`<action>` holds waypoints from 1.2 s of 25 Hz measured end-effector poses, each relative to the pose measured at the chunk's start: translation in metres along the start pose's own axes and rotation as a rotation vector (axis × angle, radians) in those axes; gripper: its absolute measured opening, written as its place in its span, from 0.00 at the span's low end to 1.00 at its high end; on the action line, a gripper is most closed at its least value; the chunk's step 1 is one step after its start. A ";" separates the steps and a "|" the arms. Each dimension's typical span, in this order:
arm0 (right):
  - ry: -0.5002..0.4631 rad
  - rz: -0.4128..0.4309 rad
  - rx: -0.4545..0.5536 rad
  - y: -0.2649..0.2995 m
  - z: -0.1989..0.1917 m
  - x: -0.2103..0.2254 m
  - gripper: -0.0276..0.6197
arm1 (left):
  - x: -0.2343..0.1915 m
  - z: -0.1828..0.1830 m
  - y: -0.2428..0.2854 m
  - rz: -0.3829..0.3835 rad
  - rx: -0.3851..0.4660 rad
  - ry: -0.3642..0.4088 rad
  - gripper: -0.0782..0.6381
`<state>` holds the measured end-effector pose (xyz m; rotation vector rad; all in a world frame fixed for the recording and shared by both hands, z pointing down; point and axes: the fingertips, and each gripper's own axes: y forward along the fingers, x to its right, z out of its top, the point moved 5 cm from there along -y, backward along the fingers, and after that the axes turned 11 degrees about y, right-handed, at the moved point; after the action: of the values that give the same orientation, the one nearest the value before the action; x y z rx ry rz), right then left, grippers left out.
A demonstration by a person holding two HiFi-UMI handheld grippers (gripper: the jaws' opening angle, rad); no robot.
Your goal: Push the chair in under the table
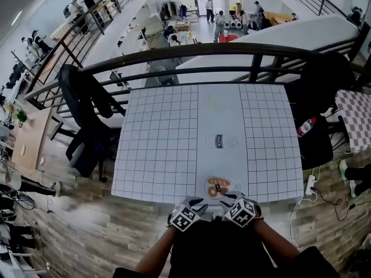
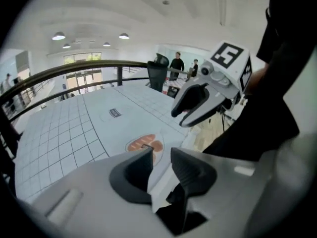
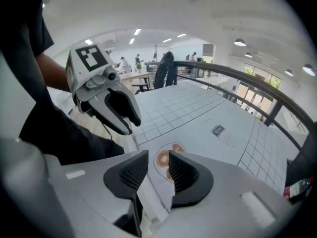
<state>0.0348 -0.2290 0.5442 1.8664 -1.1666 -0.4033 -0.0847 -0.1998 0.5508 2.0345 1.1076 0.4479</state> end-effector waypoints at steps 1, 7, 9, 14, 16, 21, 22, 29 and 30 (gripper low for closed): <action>0.041 -0.004 0.037 -0.007 0.003 0.002 0.24 | -0.002 0.005 -0.005 0.018 0.027 -0.025 0.27; 0.141 -0.101 0.231 -0.043 0.033 0.033 0.23 | -0.024 0.059 -0.021 0.133 0.183 -0.038 0.25; 0.152 -0.123 0.270 -0.057 0.039 0.033 0.21 | -0.021 0.076 -0.030 0.159 0.226 -0.037 0.23; 0.182 -0.172 0.405 -0.091 0.060 0.037 0.14 | -0.019 0.115 -0.047 0.209 0.329 0.001 0.18; 0.195 -0.196 0.462 -0.103 0.067 0.040 0.11 | -0.018 0.130 -0.052 0.220 0.371 0.019 0.14; 0.231 -0.216 0.609 -0.131 0.080 0.038 0.04 | -0.015 0.155 -0.063 0.245 0.451 0.020 0.12; 0.238 -0.210 0.646 -0.137 0.084 0.037 0.04 | -0.015 0.158 -0.065 0.257 0.465 0.018 0.12; 0.277 -0.240 0.859 -0.166 0.112 0.028 0.04 | -0.021 0.179 -0.088 0.391 0.574 0.009 0.12; 0.278 -0.260 0.877 -0.169 0.115 0.028 0.04 | -0.022 0.182 -0.092 0.413 0.587 0.008 0.12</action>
<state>0.0687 -0.2804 0.3473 2.7300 -0.9760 0.2923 -0.0373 -0.2697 0.3643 2.8023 0.8830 0.3555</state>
